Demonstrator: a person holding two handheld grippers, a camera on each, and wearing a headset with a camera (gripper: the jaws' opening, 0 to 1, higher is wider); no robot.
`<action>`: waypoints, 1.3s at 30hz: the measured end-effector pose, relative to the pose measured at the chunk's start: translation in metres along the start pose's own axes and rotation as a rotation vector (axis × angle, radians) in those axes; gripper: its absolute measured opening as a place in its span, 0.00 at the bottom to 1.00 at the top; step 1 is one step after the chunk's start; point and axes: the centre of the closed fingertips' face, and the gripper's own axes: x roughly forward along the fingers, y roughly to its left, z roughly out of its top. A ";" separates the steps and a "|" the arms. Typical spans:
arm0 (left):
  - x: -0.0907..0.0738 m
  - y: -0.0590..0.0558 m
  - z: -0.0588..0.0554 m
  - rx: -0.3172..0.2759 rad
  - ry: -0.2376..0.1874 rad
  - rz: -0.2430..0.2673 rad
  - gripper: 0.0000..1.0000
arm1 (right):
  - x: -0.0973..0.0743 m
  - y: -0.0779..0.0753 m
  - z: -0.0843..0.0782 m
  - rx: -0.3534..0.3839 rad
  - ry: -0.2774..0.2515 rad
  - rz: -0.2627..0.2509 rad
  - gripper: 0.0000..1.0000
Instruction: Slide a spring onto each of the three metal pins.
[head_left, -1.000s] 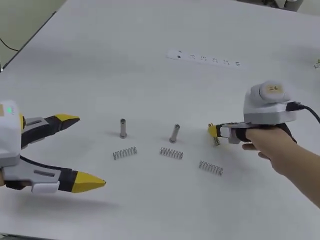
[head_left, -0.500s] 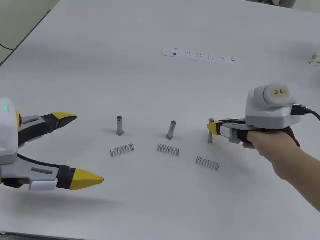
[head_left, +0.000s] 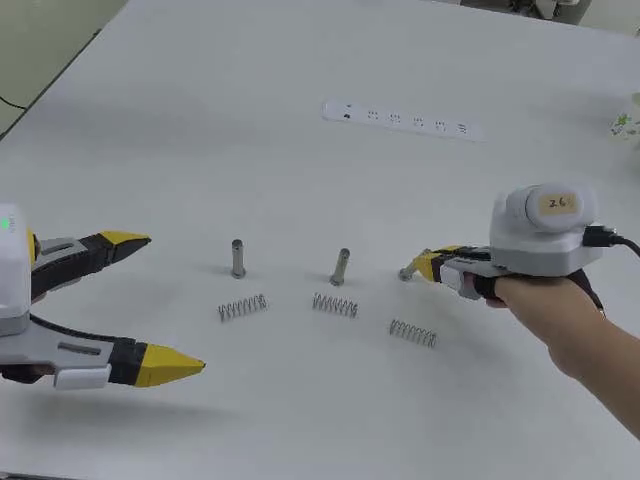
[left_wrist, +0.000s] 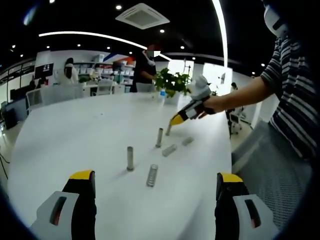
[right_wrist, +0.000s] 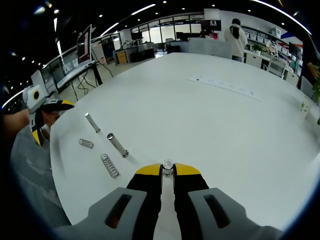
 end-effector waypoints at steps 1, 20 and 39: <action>0.000 0.000 -0.001 -0.001 0.001 0.000 0.98 | 0.000 0.000 0.000 -0.002 0.002 0.000 0.05; -0.001 -0.002 0.002 -0.001 -0.002 -0.002 0.98 | 0.001 0.007 -0.003 -0.087 0.031 0.021 0.06; -0.002 -0.003 0.004 0.000 -0.010 0.000 0.98 | -0.007 0.015 0.010 -0.047 -0.033 0.038 0.18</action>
